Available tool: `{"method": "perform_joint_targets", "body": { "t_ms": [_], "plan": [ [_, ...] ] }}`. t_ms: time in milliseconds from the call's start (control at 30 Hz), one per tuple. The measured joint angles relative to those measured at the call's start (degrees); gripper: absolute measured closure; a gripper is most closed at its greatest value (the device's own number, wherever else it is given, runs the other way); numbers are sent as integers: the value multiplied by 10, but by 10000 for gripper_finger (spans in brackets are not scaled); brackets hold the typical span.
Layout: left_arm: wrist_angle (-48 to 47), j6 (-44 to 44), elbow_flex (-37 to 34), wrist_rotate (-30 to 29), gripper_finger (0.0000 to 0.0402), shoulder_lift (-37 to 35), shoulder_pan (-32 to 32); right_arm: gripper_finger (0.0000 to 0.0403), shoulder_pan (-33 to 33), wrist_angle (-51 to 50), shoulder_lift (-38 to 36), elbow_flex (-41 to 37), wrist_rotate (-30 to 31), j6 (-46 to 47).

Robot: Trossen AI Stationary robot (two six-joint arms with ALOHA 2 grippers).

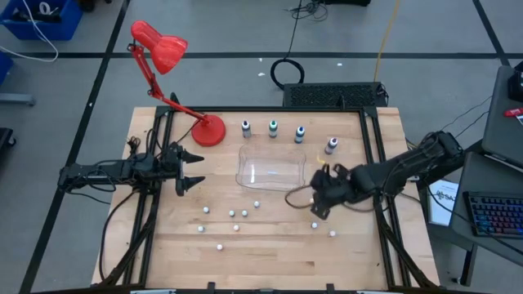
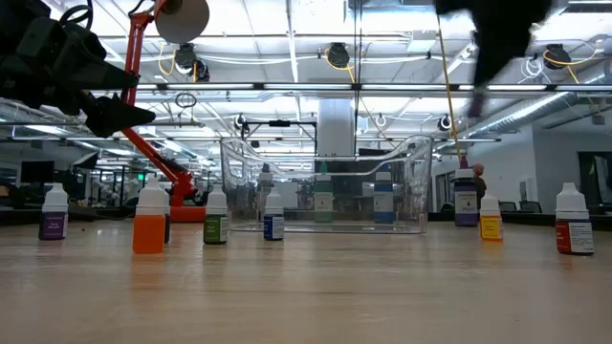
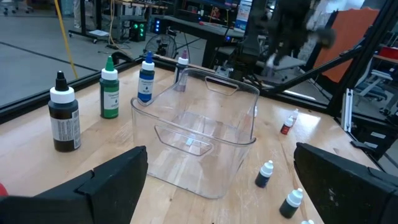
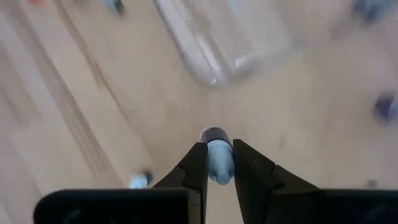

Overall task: Pick & Place food coloring
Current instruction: Put the small purple food coloring bottle in the transparent bin

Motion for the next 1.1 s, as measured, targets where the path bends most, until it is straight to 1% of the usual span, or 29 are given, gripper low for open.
{"method": "perform_joint_targets", "body": {
  "t_ms": [200,300,367,467,567,633,767,867,1000,1100],
  "plan": [
    [0,0,0,0,2,0,0,361,-104,5,2,112,-2,-156],
    [0,0,0,0,2,0,0,361,-153,9,14,161,-13,-212],
    [0,0,0,0,2,0,0,361,-173,5,33,195,-19,-237],
    [0,0,0,0,2,0,0,361,-184,0,82,255,-25,-280],
    [0,0,0,0,2,0,0,361,-185,-21,146,321,-51,-315],
    [0,0,0,0,2,0,0,361,-185,-49,195,372,-64,-332],
    [0,0,0,0,2,0,0,361,-185,-116,289,460,-64,-356],
    [0,0,0,0,2,0,0,361,-185,-136,344,475,-70,-369],
    [0,0,0,0,2,0,0,361,-185,-131,397,463,-106,-390],
    [0,0,0,0,2,0,0,361,-187,-129,433,457,-107,-413]
  ]
}}
